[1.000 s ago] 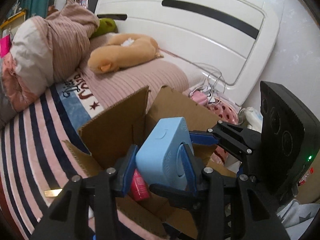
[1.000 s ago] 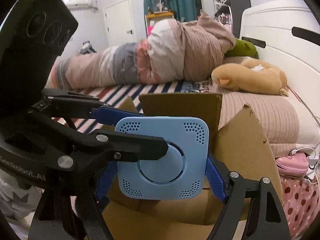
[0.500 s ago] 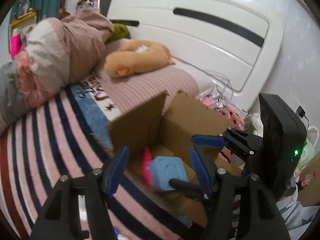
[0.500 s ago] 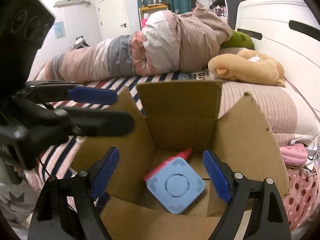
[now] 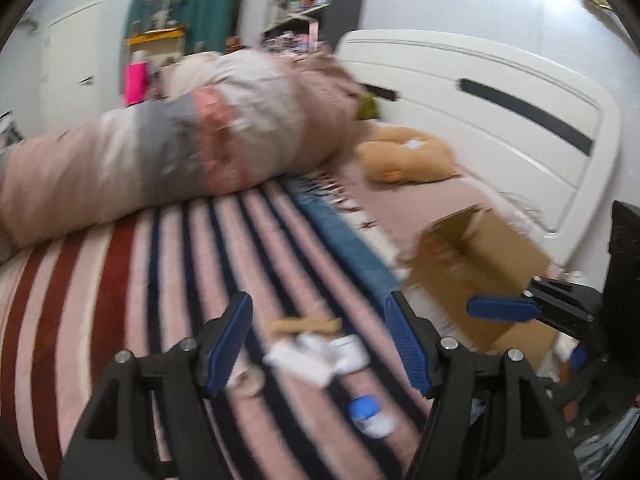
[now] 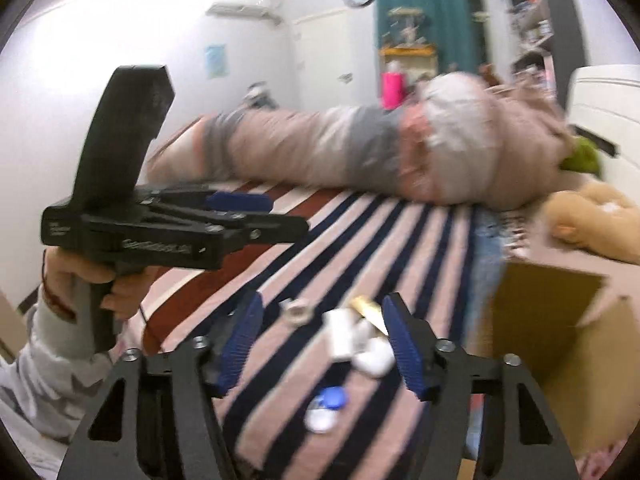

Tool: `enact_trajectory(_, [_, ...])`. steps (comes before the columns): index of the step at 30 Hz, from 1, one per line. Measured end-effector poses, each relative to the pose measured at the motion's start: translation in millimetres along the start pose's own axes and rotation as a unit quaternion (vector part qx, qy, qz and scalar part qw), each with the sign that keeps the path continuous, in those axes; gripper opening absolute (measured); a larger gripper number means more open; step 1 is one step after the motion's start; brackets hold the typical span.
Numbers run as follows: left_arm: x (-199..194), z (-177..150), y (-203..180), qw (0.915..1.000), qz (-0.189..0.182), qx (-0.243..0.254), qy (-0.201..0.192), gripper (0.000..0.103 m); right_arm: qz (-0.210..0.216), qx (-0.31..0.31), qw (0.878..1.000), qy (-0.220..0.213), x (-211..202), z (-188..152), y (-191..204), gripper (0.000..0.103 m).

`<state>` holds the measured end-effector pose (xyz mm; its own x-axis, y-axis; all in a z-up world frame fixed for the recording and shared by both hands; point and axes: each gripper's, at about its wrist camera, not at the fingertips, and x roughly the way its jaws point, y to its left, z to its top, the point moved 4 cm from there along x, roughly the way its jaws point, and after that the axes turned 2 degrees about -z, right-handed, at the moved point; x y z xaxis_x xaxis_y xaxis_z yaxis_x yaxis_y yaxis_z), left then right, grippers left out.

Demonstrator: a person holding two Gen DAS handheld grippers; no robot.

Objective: Organize rigid objects
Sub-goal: 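Grasp the blue-capped lens case with the right gripper while the left gripper grasps the tape roll, then carry the lens case and tape roll into the box while both grippers open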

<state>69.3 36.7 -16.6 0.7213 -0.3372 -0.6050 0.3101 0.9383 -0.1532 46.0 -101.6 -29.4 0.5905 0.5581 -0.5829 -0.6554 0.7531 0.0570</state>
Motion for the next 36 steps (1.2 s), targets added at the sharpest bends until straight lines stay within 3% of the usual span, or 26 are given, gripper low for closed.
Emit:
enact_trajectory(5, [7.1, -50.3, 48.5, 0.9986, 0.033, -0.036, 0.021, 0.065, 0.033, 0.004, 0.998, 0.059, 44.1, -29.4, 29.1, 0.052])
enact_trajectory(8, [19.5, -78.7, 70.3, 0.9965, 0.031, -0.066, 0.042, 0.065, 0.038, 0.024, 0.994, 0.096, 68.6, -53.5, 32.6, 0.052])
enact_trajectory(14, [47.0, -115.9, 89.8, 0.993, 0.018, -0.094, 0.07, 0.065, -0.039, 0.04, 0.987, 0.148, 98.9, -97.8, 14.4, 0.052])
enact_trajectory(18, [68.9, -125.0, 94.2, 0.9922, 0.02, -0.088, 0.085, 0.065, -0.099, 0.043, 0.981, 0.162, 104.9, -117.0, 4.0, 0.049])
enact_trajectory(22, [93.5, -127.9, 94.6, 0.9922, 0.004, -0.076, 0.098, 0.065, -0.094, 0.087, 0.977, 0.168, 103.2, -131.9, -4.8, 0.044])
enact_trajectory(25, [112.1, -128.2, 92.0, 0.9917, 0.005, -0.069, 0.109, 0.065, -0.109, 0.084, 0.977, 0.161, 101.2, -130.1, -5.2, 0.027])
enact_trajectory(28, [123.3, -123.1, 86.4, 0.9932, 0.01, -0.054, 0.102, 0.065, -0.105, 0.087, 0.978, 0.159, 103.7, -126.8, -7.6, 0.027])
enact_trajectory(36, [143.9, -117.5, 78.1, 0.9937, 0.027, -0.017, 0.108, 0.046, -0.087, 0.077, 0.98, 0.161, 113.3, -125.9, -13.9, 0.028])
